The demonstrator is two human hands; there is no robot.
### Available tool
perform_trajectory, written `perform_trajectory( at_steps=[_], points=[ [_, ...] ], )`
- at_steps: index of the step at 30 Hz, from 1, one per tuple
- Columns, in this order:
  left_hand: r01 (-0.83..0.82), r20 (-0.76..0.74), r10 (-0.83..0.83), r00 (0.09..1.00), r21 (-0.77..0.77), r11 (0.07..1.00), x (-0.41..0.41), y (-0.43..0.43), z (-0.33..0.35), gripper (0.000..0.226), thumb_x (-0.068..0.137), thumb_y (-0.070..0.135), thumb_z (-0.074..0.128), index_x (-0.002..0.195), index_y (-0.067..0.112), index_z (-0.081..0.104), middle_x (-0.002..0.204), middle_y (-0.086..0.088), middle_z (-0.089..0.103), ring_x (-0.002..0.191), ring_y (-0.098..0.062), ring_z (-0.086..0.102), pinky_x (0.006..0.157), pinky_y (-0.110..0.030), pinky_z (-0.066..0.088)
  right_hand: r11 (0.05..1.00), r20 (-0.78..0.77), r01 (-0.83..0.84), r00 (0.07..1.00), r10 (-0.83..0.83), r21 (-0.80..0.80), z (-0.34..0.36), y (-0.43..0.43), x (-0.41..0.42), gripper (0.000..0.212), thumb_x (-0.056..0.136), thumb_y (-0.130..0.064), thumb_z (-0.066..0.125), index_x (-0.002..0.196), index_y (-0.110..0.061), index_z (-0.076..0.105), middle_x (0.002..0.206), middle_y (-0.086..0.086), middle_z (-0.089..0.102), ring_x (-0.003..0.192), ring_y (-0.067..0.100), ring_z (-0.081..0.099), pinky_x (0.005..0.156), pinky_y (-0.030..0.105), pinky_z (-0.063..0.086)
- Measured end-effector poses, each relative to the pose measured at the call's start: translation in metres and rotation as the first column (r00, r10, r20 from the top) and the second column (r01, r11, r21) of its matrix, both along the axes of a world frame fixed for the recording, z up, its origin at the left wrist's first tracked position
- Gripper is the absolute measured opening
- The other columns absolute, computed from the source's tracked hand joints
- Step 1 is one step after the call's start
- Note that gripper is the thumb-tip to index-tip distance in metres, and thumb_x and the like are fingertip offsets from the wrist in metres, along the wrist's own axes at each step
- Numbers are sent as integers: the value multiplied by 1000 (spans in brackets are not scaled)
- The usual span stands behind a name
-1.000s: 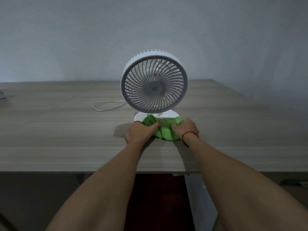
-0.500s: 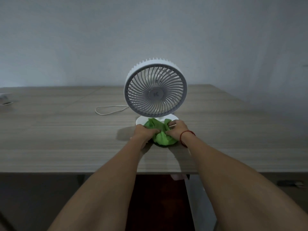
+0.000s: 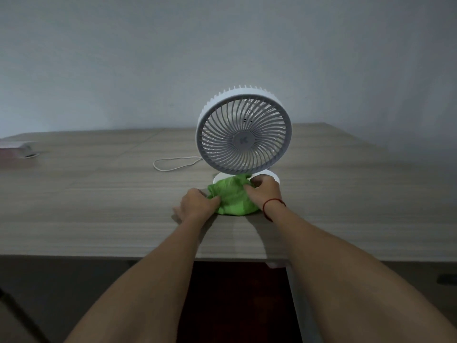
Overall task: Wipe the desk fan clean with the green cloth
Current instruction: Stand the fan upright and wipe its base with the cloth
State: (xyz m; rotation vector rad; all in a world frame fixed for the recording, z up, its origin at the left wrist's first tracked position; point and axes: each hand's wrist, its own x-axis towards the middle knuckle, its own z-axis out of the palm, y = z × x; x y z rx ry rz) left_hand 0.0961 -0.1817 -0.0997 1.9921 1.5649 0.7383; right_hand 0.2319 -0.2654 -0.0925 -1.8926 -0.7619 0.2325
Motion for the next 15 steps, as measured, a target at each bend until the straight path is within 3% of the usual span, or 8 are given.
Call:
perform_trajectory(
  at_steps=[3,4,6,9,12,15],
  points=[
    [-24,46,12,999,267,963,9,-9,5,40,75,37,67,106,14,60,111,-8,61,109,-28,56,96,-41,40,995,35,94,995,-95,32,-2,-7,7,28,82,-35,59,94,-14,72,105,8,71,102,29,64,91,37,51],
    [42,73,-72,995,348,937,14,-12,5,33,78,31,66,105,12,62,109,-9,61,106,-27,56,94,-40,43,991,53,131,990,-133,35,-3,-9,10,27,84,-33,54,92,-14,72,106,10,71,103,32,63,91,37,50],
    [249,67,-304,950,426,870,28,-17,3,23,83,20,60,100,6,67,105,-12,65,98,-26,60,89,-37,49,985,138,173,976,-168,-20,-5,-9,18,30,89,-25,47,106,-16,70,122,11,66,114,34,58,97,39,42],
    [478,-39,-497,867,346,807,47,-18,-8,31,88,22,51,109,5,66,115,-14,67,106,-29,63,95,-41,50,972,287,84,958,-18,-221,-8,-7,29,38,95,-25,41,129,-21,56,140,5,53,127,30,49,103,40,35],
    [548,-187,-516,836,258,796,55,-15,-22,49,94,36,44,138,15,49,152,-10,39,143,-25,33,117,-39,29,942,342,48,937,72,-332,-20,-5,36,37,97,-30,36,129,-23,55,136,9,53,123,32,53,100,40,38],
    [546,-269,-485,832,240,803,58,-11,-24,57,94,45,41,146,21,38,160,-7,22,150,-26,12,122,-42,13,951,383,85,923,37,-298,-26,-6,35,35,98,-30,36,121,-18,58,126,12,57,116,34,56,95,40,40]
  ],
)
